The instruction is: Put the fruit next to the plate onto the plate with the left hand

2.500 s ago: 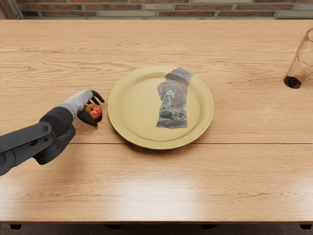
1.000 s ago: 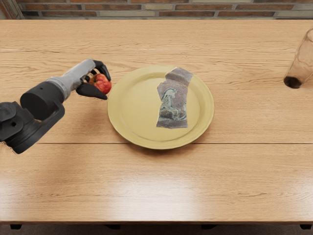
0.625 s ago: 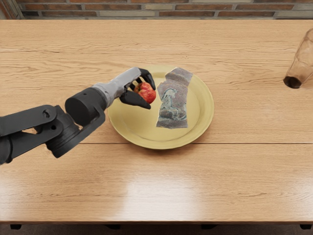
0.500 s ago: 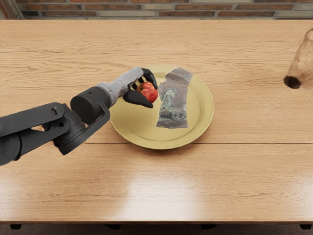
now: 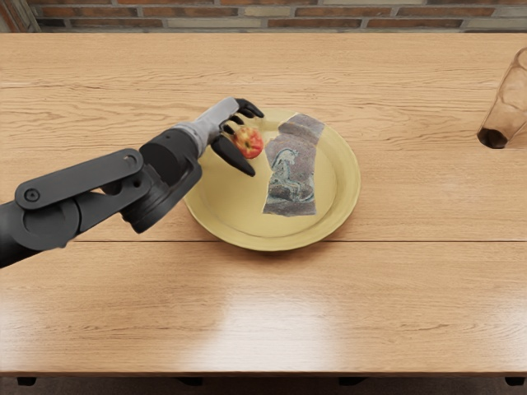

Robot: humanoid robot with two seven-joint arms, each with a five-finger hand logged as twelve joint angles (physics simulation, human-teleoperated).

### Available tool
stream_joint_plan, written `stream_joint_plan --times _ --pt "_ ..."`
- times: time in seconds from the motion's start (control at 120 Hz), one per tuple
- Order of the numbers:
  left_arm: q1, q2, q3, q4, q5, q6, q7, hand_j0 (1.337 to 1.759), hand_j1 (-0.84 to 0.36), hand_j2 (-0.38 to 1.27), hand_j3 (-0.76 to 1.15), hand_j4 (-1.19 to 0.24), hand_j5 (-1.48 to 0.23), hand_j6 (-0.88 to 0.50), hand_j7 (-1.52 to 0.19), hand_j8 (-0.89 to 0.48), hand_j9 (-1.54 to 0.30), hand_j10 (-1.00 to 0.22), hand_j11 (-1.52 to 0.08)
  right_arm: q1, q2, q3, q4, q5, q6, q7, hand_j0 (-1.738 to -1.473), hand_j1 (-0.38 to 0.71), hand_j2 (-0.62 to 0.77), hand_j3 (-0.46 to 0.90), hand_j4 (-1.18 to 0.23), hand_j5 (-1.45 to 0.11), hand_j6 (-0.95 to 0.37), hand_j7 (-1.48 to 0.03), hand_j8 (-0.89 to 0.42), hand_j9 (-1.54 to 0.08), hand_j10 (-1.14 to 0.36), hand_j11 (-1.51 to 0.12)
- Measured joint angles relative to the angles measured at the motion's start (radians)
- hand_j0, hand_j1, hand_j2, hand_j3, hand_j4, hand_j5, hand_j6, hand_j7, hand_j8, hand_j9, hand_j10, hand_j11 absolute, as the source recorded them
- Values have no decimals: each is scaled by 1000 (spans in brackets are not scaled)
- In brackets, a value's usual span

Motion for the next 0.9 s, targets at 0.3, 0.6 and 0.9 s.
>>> stream_joint_plan --times 0.3,0.6,0.9 --pt "6 238 -182 -110 -528 -231 0 1657 235 34 0 -92 -160 -62 -156 -67 -155 -95 -151 0 0 1 6 0 5 0 -1658 -349 0 0 0 0 0 0 0 0 0 0" --pt "157 580 -325 -142 -1382 -865 0 1658 304 12 0 -38 -58 -31 -57 -32 -57 -38 -56 0 0 2 16 0 9 0 -1658 -349 0 0 0 0 0 0 0 0 0 0" --pt "226 827 -325 -133 -1563 -926 0 1658 319 5 0 -22 -33 -20 -33 -20 -33 -22 -33 3 0 0 30 0 9 0 -1658 -349 0 0 0 0 0 0 0 0 0 0"
